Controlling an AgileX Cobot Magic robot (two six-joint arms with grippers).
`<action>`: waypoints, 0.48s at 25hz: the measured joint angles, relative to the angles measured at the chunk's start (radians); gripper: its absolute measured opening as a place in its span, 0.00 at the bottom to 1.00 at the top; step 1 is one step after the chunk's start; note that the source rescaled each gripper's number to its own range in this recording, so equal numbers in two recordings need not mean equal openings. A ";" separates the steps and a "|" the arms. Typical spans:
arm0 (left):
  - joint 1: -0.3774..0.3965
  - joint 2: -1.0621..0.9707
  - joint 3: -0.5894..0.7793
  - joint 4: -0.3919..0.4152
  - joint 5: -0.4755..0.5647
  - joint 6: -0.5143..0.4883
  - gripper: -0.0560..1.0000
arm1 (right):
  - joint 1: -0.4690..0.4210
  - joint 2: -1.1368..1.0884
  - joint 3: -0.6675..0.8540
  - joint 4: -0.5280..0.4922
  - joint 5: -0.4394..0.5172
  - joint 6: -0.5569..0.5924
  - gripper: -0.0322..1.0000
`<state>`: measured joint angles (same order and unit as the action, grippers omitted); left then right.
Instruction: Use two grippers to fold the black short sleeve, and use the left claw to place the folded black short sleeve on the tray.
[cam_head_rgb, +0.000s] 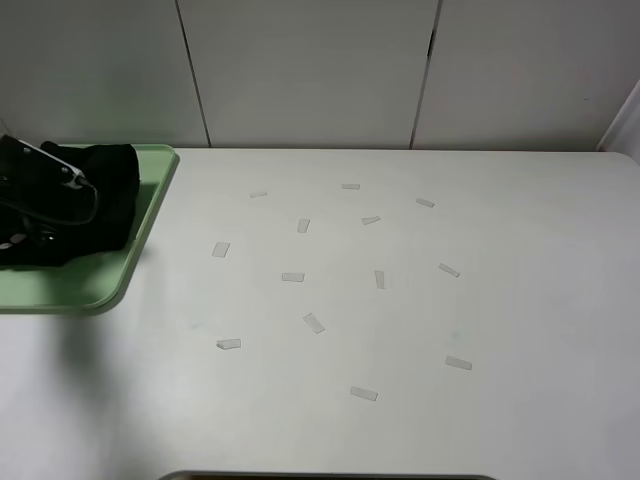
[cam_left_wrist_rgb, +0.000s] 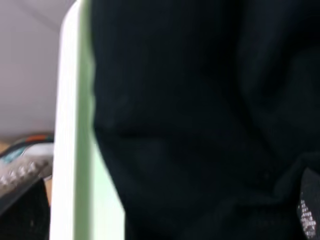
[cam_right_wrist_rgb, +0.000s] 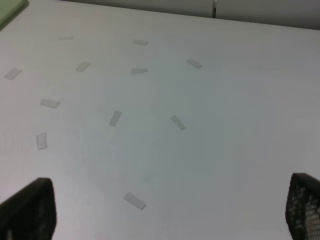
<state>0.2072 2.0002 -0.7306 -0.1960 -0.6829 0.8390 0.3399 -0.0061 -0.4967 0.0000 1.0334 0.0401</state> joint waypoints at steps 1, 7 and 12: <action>-0.005 -0.001 0.000 0.010 0.005 0.000 1.00 | 0.000 0.000 0.000 0.000 0.000 0.000 1.00; -0.023 -0.037 0.002 0.034 0.047 0.000 1.00 | 0.000 0.000 0.000 0.000 0.000 0.000 1.00; -0.030 -0.127 0.014 0.057 0.096 -0.005 1.00 | 0.000 0.000 0.000 0.000 0.000 0.000 1.00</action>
<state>0.1768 1.8728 -0.7170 -0.1386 -0.5871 0.8342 0.3399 -0.0061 -0.4967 0.0000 1.0334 0.0401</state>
